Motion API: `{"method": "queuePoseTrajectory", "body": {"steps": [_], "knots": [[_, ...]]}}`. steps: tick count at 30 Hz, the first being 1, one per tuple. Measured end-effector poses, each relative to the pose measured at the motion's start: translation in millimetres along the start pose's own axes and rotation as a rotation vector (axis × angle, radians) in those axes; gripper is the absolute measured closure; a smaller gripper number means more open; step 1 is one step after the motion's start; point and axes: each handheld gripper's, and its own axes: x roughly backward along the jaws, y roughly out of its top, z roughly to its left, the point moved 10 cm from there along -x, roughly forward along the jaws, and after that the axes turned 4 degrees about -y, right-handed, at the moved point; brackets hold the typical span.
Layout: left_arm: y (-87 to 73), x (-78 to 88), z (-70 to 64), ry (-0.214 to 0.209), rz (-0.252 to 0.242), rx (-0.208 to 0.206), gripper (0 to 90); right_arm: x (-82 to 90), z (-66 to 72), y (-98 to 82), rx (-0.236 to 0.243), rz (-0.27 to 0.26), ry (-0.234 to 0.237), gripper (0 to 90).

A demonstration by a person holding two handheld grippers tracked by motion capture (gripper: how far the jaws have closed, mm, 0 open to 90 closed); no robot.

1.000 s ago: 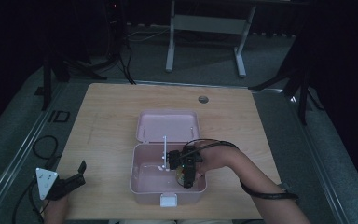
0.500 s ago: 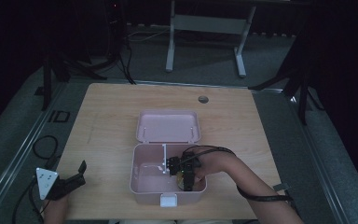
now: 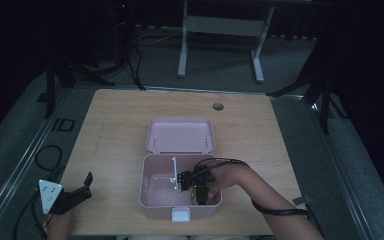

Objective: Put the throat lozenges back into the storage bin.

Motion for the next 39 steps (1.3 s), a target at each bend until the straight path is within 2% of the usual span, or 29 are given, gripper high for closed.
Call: {"method": "queuePoseTrajectory", "body": {"steps": [2,7,8,13,17,19,20,23,24,26,29,33,34,39], "knots": [[0.0,0.0,0.0,0.0,0.0,0.0,0.5,1.9,0.5,0.2,-0.002,-0.009,0.012,14.5],[-0.1,0.0,0.1,0.0,0.001,0.002,0.5,12.1,-1.0,0.2,-0.006,-0.027,-0.01,14.5],[0.0,-0.1,0.0,0.0,0.001,0.001,0.5,22.1,-2.2,-0.4,-0.014,-0.04,-0.024,14.6],[-0.1,0.0,0.2,0.0,0.001,0.003,0.5,43.4,-3.0,-2.0,-0.025,-0.089,-0.039,15.3],[0.0,0.0,0.0,0.001,0.0,0.002,0.5,74.8,-4.9,-9.5,-0.032,-0.151,-0.083,15.3],[0.0,0.2,0.4,0.002,0.0,0.0,0.5,79.8,-5.2,-11.4,-0.034,-0.159,-0.09,15.2],[0.1,0.2,0.3,0.001,-0.002,0.002,0.5,94.0,-7.0,-17.8,-0.055,-0.18,-0.11,15.3],[0.2,0.4,0.4,0.001,-0.003,0.002,0.5,109.7,-10.5,-29.7,-0.075,-0.204,-0.141,15.3],[0.2,0.4,0.4,0.001,-0.003,0.002,0.5,109.7,-10.5,-29.7,-0.075,-0.204,-0.141,15.3],[0.1,0.3,0.4,0.001,-0.002,0.003,0.5,121.3,-12.8,-44.0,-0.102,-0.232,-0.158,15.2],[0.1,0.2,0.3,0.0,-0.002,0.003,0.5,128.6,-15.8,-59.4,-0.134,-0.26,-0.172,15.2],[0.1,0.3,0.2,0.0,-0.002,0.001,0.5,129.8,-20.1,-78.2,-0.175,-0.293,-0.184,15.1],[0.2,0.2,0.2,0.001,-0.002,0.001,0.5,128.2,-21.8,-82.5,-0.181,-0.305,-0.193,14.4],[0.1,0.3,0.2,0.001,-0.002,0.001,0.5,108.6,-27.7,-103.7,-0.243,-0.34,-0.179,11.7]]}}
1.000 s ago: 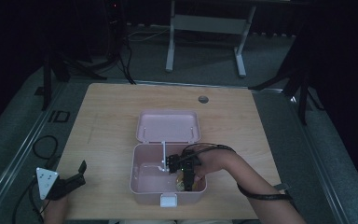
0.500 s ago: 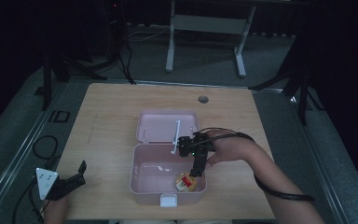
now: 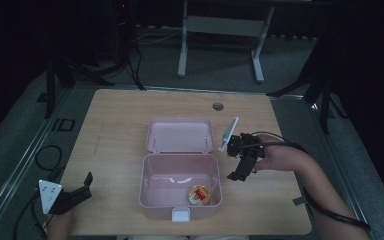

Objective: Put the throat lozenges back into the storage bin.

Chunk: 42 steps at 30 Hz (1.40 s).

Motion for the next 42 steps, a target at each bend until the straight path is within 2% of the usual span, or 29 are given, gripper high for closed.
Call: {"method": "queuePoseTrajectory", "body": {"steps": [4,11,13,15,19,20,21,23,24,27,32,34,35,37,38,42], "knots": [[0.0,0.0,0.0,-0.001,0.0,0.0,0.5,-17.9,-9.8,-18.1,-0.073,-0.055,-0.02,11.6],[0.0,-0.1,0.0,-0.001,0.001,0.0,0.5,-54.9,-31.1,-44.4,-0.174,-0.164,-0.133,11.6],[0.0,-0.1,0.0,-0.001,0.001,0.001,0.5,-65.3,-35.9,-49.2,-0.215,-0.212,-0.15,11.6],[0.0,0.0,0.0,-0.001,0.001,0.001,0.5,-75.0,-41.9,-54.0,-0.244,-0.253,-0.187,11.6],[0.0,-0.1,0.0,-0.001,0.0,0.002,0.5,-89.7,-52.4,-60.1,-0.352,-0.373,-0.242,11.6],[-0.1,-0.1,0.0,-0.001,0.001,0.001,0.5,-93.4,-55.0,-62.7,-0.369,-0.394,-0.259,11.6],[0.0,-0.1,-0.1,-0.001,0.001,0.002,0.5,-97.6,-59.4,-66.4,-0.388,-0.419,-0.299,11.6],[-0.1,-0.1,0.0,-0.001,0.001,0.002,0.5,-103.9,-63.8,-72.3,-0.421,-0.439,-0.335,11.1],[0.0,0.0,0.1,0.0,0.0,0.002,0.5,-106.3,-67.5,-75.5,-0.44,-0.455,-0.368,11.1],[0.0,0.0,0.1,0.0,0.0,0.002,0.5,-109.8,-76.7,-85.5,-0.513,-0.506,-0.421,11.2],[0.0,-0.1,0.3,-0.001,0.001,0.004,0.5,-110.5,-86.3,-104.3,-0.608,-0.546,-0.476,11.2],[-0.1,-0.2,0.3,-0.001,0.001,0.004,0.5,-111.9,-87.9,-112.2,-0.637,-0.549,-0.482,11.2],[-0.1,-0.2,0.3,-0.001,0.002,0.004,0.5,-111.3,-90.3,-117.8,-0.655,-0.551,-0.519,11.2],[-0.1,-0.1,0.4,-0.001,0.001,0.005,0.5,-112.3,-91.9,-124.5,-0.68,-0.548,-0.523,11.1],[0.0,-0.1,0.4,-0.001,0.001,0.005,0.5,-111.3,-94.1,-128.9,-0.696,-0.549,-0.552,11.1],[-0.1,-0.2,0.6,0.001,0.002,0.005,0.5,-109.2,-100.1,-144.3,-0.795,-0.562,-0.575,11.2]]}}
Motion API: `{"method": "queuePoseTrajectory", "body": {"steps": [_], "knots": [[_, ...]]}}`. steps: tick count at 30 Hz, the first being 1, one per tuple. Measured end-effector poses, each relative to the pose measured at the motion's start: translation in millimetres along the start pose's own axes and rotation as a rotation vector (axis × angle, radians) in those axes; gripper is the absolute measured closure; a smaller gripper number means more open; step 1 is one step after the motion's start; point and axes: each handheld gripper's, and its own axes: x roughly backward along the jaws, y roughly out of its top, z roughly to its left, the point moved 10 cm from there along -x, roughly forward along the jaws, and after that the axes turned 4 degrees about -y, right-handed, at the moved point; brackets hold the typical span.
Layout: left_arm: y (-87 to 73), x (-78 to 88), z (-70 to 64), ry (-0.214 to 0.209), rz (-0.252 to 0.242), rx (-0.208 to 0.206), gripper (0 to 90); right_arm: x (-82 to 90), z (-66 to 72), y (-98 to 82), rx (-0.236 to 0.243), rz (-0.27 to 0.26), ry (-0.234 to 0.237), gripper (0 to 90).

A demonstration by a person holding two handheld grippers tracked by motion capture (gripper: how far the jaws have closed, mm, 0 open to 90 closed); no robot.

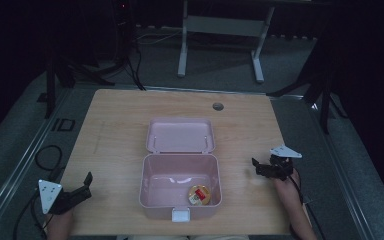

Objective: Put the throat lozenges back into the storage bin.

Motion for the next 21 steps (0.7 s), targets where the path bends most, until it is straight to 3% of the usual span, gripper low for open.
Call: {"method": "queuePoseTrajectory", "body": {"steps": [6,10,14,21], "knots": [[0.1,0.2,0.3,0.001,-0.001,0.003,0.5,4.3,-25.6,-5.8,-0.12,-0.004,-0.085,11.2],[0.0,0.0,0.2,0.001,0.0,0.001,0.5,7.8,-38.8,-8.6,-0.196,-0.025,-0.101,11.2],[0.0,-0.1,0.2,0.002,0.001,0.001,0.5,8.4,-43.9,-9.6,-0.224,-0.037,-0.112,11.2],[-0.1,-0.2,0.1,0.002,0.002,0.0,0.5,6.5,-42.5,-10.7,-0.202,-0.032,-0.122,11.3]]}}
